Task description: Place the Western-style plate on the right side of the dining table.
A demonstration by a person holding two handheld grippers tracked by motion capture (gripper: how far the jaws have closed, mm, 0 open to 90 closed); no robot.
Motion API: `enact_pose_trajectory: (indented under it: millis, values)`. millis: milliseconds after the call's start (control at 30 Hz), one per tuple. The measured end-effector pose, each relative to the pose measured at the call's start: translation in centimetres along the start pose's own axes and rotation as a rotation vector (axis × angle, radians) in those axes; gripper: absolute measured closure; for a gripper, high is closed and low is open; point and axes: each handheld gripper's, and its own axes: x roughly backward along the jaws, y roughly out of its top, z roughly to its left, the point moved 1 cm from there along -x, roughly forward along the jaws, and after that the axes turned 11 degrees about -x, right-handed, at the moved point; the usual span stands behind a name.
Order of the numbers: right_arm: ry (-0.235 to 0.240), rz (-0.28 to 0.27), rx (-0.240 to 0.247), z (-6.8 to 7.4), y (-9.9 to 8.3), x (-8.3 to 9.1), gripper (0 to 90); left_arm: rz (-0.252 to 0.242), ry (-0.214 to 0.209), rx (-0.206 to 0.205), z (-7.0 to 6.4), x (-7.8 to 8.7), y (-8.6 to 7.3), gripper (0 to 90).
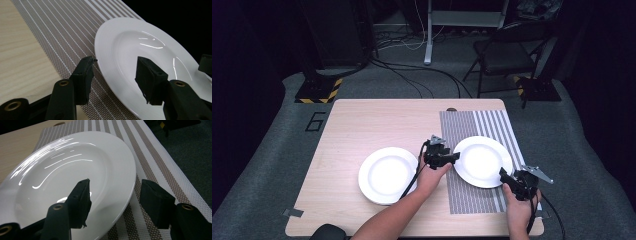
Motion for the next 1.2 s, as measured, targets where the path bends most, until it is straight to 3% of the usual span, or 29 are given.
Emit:
enact_pose_trajectory:
  millis: [133, 200, 533, 800, 833, 1033, 1200]
  values:
    - [0.017, -0.002, 0.0, 0.7, 0.1, 0.2, 41.0, -0.005, -0.004, -0.008, 0.3, 1.1, 0.4, 47.9]
    - [0.029, -0.002, 0.012, 1.1, 0.2, 0.3, 40.9, -0.004, -0.001, -0.026, 0.8, 2.0, 0.7, 47.9]
    - [0.092, 0.013, 0.077, 3.7, 0.5, 0.9, 39.3, -0.005, 0.038, -0.031, 2.6, 5.8, 0.9, 47.9]
    - [0.15, 0.05, 0.125, 5.5, 0.7, 0.7, 40.0, -0.018, 0.058, -0.029, 4.1, 8.7, 0.8, 48.0]
    - [0.157, 0.055, 0.135, 5.7, 0.7, 0.7, 40.1, -0.029, 0.061, -0.011, 4.4, 9.4, 0.8, 48.0]
    - [0.21, 0.072, 0.18, 7.6, 0.8, 0.7, 40.1, -0.035, 0.092, -0.007, 5.2, 11.2, 0.6, 48.0]
    - [0.255, 0.081, 0.211, 9.2, 0.8, 0.9, 40.0, -0.041, 0.127, -0.003, 6.3, 13.8, 0.3, 48.0]
